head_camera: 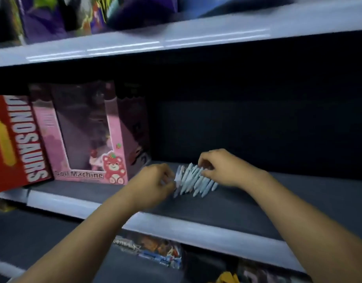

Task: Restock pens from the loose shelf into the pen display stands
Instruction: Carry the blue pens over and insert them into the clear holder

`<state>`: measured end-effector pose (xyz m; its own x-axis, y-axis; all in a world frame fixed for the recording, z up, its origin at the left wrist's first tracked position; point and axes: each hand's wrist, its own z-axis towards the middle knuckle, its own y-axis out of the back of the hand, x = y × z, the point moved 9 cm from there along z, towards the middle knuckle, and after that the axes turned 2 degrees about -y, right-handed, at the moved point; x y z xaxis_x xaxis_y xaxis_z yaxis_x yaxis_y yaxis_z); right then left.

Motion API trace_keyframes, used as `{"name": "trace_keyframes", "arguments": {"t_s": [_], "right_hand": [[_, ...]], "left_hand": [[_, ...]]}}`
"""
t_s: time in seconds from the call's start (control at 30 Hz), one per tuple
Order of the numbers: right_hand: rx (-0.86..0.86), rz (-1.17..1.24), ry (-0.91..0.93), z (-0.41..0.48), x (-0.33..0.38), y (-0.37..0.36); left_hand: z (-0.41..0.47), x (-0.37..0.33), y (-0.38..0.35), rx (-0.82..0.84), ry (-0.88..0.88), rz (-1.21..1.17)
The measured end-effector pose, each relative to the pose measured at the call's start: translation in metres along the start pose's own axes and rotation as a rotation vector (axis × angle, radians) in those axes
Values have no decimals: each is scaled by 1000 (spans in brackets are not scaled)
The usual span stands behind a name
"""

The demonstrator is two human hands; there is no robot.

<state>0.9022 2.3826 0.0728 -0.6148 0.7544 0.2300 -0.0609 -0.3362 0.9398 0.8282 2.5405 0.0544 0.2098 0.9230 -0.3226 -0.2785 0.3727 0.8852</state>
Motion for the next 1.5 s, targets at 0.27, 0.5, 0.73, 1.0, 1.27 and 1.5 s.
{"name": "trace_keyframes", "arguments": {"t_s": [0.27,0.5,0.73,1.0,1.27,1.5], "right_hand": [[114,28,-94,77,-43,-43],[-12,195,-107,74,-56,-57],[50,227,-112,69,-56,-54],[72,158,-123,69,-58,-53],[26,144,-160,73,-47,-57],[12,154,-151,74,-50,-59]], "left_hand": [[86,31,-60,302,174,-44],[109,43,-79,459,198,-171],[102,59,-79,340,222,-308],[101,50,-81,330,176,-146],[99,43,-85,371,190,-122],[103,39,-84,400,245,-68]]}}
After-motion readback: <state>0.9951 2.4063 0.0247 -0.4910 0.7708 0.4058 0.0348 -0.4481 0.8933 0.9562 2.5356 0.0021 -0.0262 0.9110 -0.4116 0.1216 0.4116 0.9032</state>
